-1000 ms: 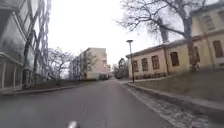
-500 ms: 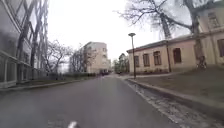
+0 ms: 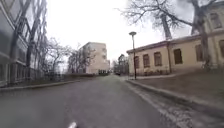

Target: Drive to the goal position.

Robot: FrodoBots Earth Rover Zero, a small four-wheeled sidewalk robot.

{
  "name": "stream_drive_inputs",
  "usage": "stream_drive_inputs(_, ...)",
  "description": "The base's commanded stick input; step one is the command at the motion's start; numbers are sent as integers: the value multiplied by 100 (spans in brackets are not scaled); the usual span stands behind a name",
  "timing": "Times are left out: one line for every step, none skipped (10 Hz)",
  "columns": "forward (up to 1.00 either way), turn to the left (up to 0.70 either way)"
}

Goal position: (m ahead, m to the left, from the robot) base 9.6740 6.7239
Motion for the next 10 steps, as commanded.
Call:
stream_drive_inputs(100, 0)
stream_drive_inputs(100, 0)
stream_drive_inputs(100, 0)
stream_drive_inputs(100, 0)
stream_drive_inputs(100, 0)
stream_drive_inputs(100, 0)
stream_drive_inputs(100, 0)
stream_drive_inputs(100, 0)
stream_drive_inputs(100, 0)
stream_drive_inputs(100, 0)
